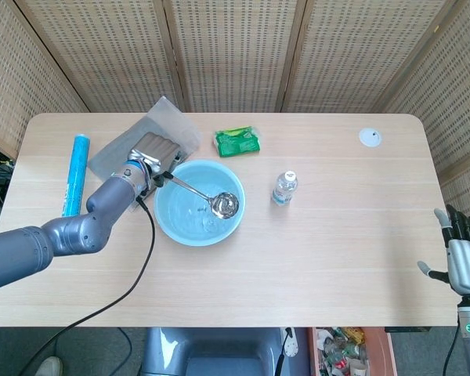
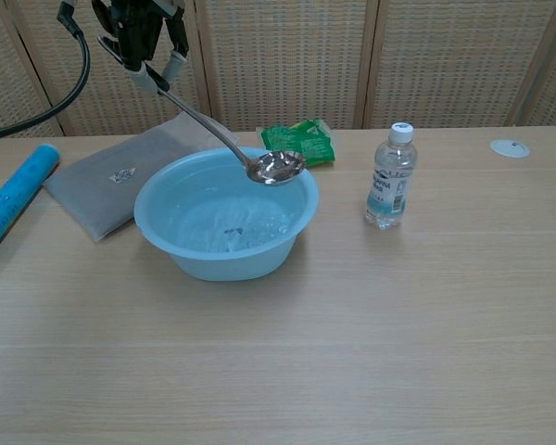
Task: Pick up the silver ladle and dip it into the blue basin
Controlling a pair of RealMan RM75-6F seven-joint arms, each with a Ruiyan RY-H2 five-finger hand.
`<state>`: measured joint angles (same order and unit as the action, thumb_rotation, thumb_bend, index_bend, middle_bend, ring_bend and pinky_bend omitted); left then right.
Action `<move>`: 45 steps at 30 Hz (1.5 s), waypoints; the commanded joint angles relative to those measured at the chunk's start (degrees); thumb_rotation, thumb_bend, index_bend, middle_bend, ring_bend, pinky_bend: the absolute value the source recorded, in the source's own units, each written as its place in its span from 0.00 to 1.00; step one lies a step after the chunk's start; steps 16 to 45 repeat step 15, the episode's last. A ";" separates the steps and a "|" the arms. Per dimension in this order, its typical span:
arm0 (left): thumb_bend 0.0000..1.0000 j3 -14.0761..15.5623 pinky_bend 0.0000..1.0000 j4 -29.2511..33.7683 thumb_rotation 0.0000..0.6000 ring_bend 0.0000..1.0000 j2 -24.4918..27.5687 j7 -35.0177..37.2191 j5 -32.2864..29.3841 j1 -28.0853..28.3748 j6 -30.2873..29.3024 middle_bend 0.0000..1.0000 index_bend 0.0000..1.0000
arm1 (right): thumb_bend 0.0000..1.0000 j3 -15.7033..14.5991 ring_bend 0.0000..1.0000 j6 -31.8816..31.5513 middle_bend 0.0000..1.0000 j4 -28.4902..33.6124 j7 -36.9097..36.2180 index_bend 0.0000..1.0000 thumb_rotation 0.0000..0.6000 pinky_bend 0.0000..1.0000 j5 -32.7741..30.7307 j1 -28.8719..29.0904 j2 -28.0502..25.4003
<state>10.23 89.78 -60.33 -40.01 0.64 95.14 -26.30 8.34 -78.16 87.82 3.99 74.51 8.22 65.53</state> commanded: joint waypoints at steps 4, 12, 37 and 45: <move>0.79 5.34 1.00 0.18 1.00 1.00 1.59 2.77 -2.85 4.21 3.33 1.00 1.00 | 0.00 -0.03 0.00 -0.06 0.00 0.03 0.60 0.00 1.00 0.00 -0.14 0.03 0.26; 0.79 8.34 1.00 -1.24 1.00 1.00 1.75 6.99 -0.34 5.13 4.70 1.00 1.00 | 0.00 -0.02 0.00 0.38 0.00 -0.15 1.24 0.00 1.00 0.00 -0.48 0.29 0.59; 0.79 9.58 1.00 -1.56 1.00 1.00 1.77 8.45 0.47 5.64 4.74 1.00 1.00 | 0.00 -0.03 0.00 0.72 0.00 -0.42 1.46 0.00 1.00 0.00 -0.74 0.43 0.78; 0.79 9.58 1.00 -1.56 1.00 1.00 1.77 8.45 0.47 5.64 4.74 1.00 1.00 | 0.00 -0.03 0.00 0.72 0.00 -0.42 1.46 0.00 1.00 0.00 -0.74 0.43 0.78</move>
